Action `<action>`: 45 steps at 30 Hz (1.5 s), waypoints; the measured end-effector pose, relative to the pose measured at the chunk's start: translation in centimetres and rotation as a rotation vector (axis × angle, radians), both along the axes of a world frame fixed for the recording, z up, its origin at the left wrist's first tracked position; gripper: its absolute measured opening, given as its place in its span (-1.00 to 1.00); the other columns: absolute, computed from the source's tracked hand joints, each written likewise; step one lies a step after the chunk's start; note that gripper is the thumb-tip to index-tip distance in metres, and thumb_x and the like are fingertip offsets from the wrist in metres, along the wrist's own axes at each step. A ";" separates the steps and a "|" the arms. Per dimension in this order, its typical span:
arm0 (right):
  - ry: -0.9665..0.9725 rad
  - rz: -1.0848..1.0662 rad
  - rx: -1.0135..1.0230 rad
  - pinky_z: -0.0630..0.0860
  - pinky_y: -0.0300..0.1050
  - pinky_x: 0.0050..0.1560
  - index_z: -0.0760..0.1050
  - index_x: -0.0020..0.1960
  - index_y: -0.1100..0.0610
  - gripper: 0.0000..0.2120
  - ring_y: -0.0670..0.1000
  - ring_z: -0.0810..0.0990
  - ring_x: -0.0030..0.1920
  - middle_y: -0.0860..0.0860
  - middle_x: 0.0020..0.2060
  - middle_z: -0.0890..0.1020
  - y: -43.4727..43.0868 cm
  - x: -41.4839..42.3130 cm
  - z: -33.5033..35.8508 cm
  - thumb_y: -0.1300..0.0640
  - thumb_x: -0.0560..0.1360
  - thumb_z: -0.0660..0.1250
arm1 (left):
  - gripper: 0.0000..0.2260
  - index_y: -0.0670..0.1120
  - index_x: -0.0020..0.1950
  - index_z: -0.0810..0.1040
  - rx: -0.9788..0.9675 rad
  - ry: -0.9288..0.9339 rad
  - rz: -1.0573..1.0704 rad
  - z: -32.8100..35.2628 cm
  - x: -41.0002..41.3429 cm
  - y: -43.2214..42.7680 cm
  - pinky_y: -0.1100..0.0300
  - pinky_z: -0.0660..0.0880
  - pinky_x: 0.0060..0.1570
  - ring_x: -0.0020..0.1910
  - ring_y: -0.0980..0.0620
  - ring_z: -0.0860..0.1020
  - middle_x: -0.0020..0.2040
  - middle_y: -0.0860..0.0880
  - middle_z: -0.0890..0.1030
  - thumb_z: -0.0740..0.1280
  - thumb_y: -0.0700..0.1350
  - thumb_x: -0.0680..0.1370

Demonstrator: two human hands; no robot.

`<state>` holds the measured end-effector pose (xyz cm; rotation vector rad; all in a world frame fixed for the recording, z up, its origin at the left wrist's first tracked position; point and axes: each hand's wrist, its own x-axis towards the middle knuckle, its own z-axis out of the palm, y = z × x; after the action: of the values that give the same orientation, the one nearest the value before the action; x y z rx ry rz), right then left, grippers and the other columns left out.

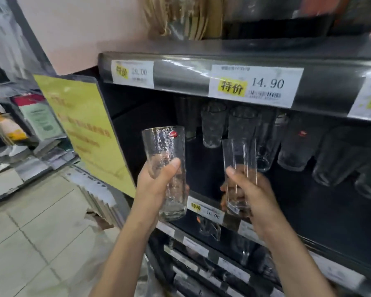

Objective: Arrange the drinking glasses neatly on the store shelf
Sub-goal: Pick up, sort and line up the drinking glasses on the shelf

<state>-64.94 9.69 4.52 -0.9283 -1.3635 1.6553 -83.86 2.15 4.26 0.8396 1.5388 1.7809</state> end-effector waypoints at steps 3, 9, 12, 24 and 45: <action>0.046 -0.113 -0.007 0.52 -0.07 -0.35 0.55 0.04 0.15 -0.48 0.10 0.58 -0.42 0.12 -0.31 0.65 -0.7 -0.8 0.5 -0.16 0.22 0.48 | -0.30 -0.15 0.27 0.47 0.015 0.001 -0.100 0.1 -1.7 1.4 -0.35 0.53 0.09 -0.14 -0.27 0.64 -0.02 -0.20 0.67 0.52 0.27 0.32; 0.047 -0.283 0.001 0.41 0.02 -0.30 0.54 -0.02 0.10 -0.54 0.13 0.56 -0.42 0.16 -0.31 0.64 -2.3 -2.1 0.6 -0.15 0.22 0.51 | -0.39 0.03 0.19 0.48 0.016 0.099 -0.218 0.1 -4.2 4.1 -0.29 0.58 0.06 -0.06 -0.25 0.68 0.02 -0.13 0.68 0.44 0.36 0.30; -0.012 -0.338 0.024 0.43 -0.05 -0.35 0.54 0.01 0.10 -0.52 0.15 0.59 -0.37 0.12 -0.28 0.66 -3.3 -2.2 0.2 -0.17 0.27 0.56 | -0.45 0.01 0.23 0.42 0.053 0.184 -0.296 0.1 -4.9 5.1 -0.14 0.61 0.02 -0.07 -0.19 0.68 0.04 -0.10 0.65 0.34 0.34 0.41; 0.009 -0.493 0.080 0.53 0.15 -0.18 0.55 -0.03 0.13 -0.63 0.19 0.57 -0.36 0.15 -0.28 0.65 -5.4 -2.4 0.0 -0.11 0.34 0.52 | -0.46 -0.01 0.50 0.12 0.015 0.395 -0.409 -1.8 -9.4 10.0 0.23 0.51 0.04 0.24 0.02 0.53 0.12 0.13 0.52 0.27 0.06 0.62; 0.093 -0.577 -0.010 0.60 0.01 -0.24 0.55 0.08 0.13 -0.58 0.14 0.61 -0.31 0.16 -0.20 0.66 -6.7 -4.4 -0.9 -0.12 0.37 0.47 | -0.31 0.07 0.51 0.26 0.039 0.406 -0.266 -2.3 -11.8 13.2 0.15 0.43 0.25 0.34 0.01 0.46 0.40 -0.05 0.43 0.46 0.17 0.46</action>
<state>-69.37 2.96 3.62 -1.1088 -0.9078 1.2424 -95.64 15.33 1.96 1.4220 1.5493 1.5128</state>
